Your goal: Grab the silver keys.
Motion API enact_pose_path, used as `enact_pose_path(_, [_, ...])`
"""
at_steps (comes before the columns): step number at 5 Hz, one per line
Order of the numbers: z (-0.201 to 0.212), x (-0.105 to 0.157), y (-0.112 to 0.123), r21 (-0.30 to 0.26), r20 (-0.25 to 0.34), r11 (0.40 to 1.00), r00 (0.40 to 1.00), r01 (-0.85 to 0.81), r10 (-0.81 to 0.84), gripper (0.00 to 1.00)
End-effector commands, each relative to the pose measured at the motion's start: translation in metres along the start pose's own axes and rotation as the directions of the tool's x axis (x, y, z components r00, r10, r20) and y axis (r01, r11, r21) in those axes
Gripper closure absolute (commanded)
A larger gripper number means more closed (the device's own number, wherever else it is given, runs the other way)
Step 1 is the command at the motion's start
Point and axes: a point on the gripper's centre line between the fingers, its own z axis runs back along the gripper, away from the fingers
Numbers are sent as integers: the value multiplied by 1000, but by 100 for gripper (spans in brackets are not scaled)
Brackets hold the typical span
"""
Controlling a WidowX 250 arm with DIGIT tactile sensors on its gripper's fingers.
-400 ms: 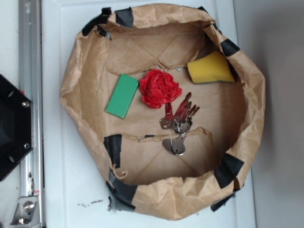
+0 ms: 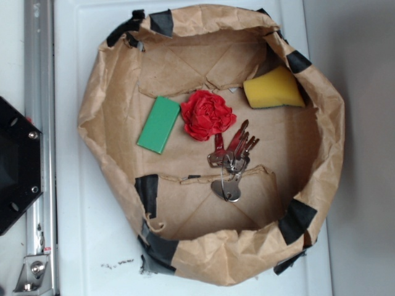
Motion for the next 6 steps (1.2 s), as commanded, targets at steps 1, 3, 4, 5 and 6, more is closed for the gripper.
enact_pose_path(1, [-28,95,-5,76,66,948,950,-310,305,0])
enact_pose_path(3, [-54,116,18,-122,271,699,654,-704,706,0])
enact_pose_path(4, [-59,109,32,-140,340,515,447,-846,827,0])
enact_pose_path(5, [-75,110,43,-69,254,405,377,-912,891,0])
enact_pose_path(6, [-75,110,43,-69,254,405,377,-912,891,0])
